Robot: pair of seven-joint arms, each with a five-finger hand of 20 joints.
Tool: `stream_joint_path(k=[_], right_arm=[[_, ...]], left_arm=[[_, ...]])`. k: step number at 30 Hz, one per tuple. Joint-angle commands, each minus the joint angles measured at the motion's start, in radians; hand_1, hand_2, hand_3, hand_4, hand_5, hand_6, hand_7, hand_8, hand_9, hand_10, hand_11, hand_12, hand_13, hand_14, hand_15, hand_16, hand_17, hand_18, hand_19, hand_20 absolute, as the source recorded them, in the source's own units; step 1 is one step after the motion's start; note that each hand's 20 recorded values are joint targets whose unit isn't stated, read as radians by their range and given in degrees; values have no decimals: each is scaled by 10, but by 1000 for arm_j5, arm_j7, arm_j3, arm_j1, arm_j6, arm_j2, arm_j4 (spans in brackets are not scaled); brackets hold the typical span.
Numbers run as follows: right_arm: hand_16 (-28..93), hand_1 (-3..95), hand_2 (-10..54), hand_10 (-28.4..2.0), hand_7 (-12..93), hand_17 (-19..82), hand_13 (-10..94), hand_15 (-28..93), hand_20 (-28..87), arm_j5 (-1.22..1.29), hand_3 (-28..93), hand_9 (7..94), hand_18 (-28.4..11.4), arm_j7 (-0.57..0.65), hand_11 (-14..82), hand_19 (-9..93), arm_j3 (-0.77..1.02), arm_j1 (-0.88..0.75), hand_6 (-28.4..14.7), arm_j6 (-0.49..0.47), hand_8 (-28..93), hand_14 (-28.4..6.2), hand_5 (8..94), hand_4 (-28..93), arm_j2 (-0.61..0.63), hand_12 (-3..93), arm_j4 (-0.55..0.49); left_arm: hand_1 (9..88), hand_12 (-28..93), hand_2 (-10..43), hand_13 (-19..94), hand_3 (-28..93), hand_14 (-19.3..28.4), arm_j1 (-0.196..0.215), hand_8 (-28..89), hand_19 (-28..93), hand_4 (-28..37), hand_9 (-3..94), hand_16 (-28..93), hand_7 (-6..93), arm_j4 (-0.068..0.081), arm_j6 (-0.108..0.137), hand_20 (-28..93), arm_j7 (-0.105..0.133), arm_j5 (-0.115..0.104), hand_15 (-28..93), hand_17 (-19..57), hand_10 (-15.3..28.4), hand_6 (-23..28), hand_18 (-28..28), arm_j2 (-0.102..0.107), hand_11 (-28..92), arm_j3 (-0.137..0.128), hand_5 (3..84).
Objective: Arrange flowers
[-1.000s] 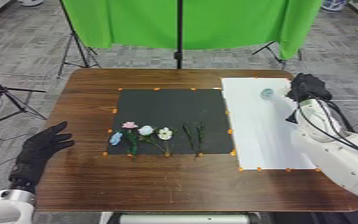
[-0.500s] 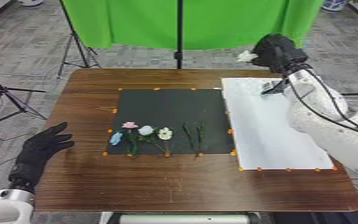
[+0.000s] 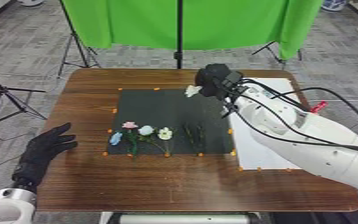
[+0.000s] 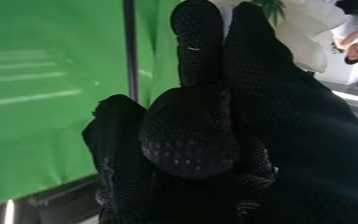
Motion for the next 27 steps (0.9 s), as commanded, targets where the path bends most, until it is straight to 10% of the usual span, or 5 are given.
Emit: stream_joint_path(k=[1,27], right_arm=[[364,572,-95,-72,270,607,881,634,598,4,621,882,-130,-25,84,932,6,-65,45,-50,19,-4,761,-205,-21,439,-7],[358,378,-95,-109,227,575,855,626,579,15,708,747,-143,-42,239,932,82,-112,25,-268,-114,-19,677,-205,-4,245,-51]], left_arm=[[237,134,138,380,611,199,6,-53,196,-283,436,-8,79,7,-22,208,-18,6,287,59,148,51,161,-9,209,-1,416],[240,135,136,377,612,198,3,-51,194,-283,432,-5,77,6,-28,207,-20,14,284,55,148,53,161,-8,207,-2,414]])
